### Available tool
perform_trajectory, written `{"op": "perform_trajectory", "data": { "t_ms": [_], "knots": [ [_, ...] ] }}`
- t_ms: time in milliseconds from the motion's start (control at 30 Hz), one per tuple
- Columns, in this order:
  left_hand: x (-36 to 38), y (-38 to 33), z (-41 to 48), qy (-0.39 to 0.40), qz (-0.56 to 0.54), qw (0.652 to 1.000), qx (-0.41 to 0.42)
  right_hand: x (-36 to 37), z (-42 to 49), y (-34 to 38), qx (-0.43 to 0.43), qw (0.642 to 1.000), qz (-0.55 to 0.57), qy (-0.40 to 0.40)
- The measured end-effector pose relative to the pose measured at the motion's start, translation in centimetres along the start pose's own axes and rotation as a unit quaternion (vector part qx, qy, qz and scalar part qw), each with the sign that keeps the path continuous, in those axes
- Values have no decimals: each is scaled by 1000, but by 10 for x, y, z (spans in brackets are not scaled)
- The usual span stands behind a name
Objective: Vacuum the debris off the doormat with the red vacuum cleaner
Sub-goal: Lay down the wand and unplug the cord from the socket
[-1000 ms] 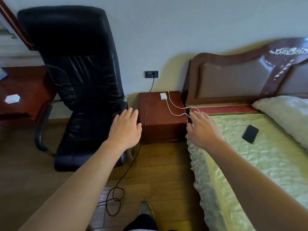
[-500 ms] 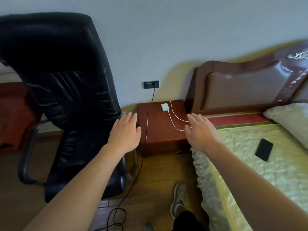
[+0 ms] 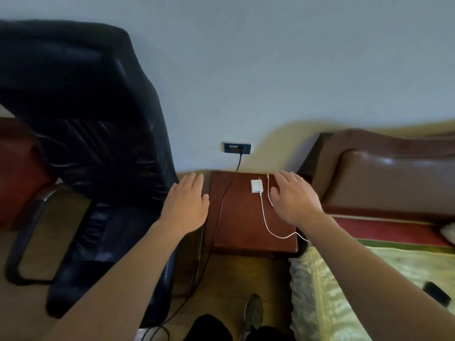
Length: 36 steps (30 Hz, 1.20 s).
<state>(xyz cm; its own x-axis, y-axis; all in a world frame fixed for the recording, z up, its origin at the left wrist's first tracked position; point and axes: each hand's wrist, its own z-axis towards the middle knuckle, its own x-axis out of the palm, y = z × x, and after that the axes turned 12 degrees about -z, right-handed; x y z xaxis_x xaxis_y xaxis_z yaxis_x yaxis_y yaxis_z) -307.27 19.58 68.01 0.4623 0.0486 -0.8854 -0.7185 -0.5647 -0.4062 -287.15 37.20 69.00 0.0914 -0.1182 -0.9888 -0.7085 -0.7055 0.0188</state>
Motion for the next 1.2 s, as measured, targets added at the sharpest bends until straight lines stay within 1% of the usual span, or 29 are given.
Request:
{"op": "perform_trajectory", "data": {
  "t_ms": [100, 200, 333, 467, 567, 667, 733, 833, 933, 1033, 1100, 1200],
  "knots": [
    [4, 4, 27, 17, -9, 1000, -15, 4, 36, 0, 3, 1000, 11, 20],
    [14, 17, 61, 27, -15, 999, -9, 16, 74, 8, 8, 999, 22, 38],
    [36, 43, 114, 47, -23, 999, -1, 43, 126, 22, 13, 998, 28, 51],
    [62, 61, 159, 80, -34, 996, -2, 75, 172, 29, 36, 995, 52, 73],
    [79, 69, 182, 95, -44, 994, -6, 95, 199, 31, 68, 988, 92, 103],
    [100, 76, 207, 90, -36, 995, 1, 115, 225, 31, 117, 968, 180, 130],
    [116, 80, 225, 68, -24, 997, 13, 131, 244, 32, 145, 951, 236, 136],
    [140, 84, 255, 2, 9, 998, 67, 157, 270, 33, 183, 932, 285, 128],
    [163, 91, 285, -86, 14, 989, 122, 183, 290, 33, 189, 918, 334, 100],
    [183, 96, 314, -160, 6, 977, 143, 201, 305, 32, 191, 905, 371, 78],
    [193, 97, 330, -193, -4, 969, 155, 209, 313, 32, 199, 898, 388, 57],
    [202, 99, 350, -221, -29, 959, 174, 221, 321, 33, 201, 893, 402, 40]
  ]
}}
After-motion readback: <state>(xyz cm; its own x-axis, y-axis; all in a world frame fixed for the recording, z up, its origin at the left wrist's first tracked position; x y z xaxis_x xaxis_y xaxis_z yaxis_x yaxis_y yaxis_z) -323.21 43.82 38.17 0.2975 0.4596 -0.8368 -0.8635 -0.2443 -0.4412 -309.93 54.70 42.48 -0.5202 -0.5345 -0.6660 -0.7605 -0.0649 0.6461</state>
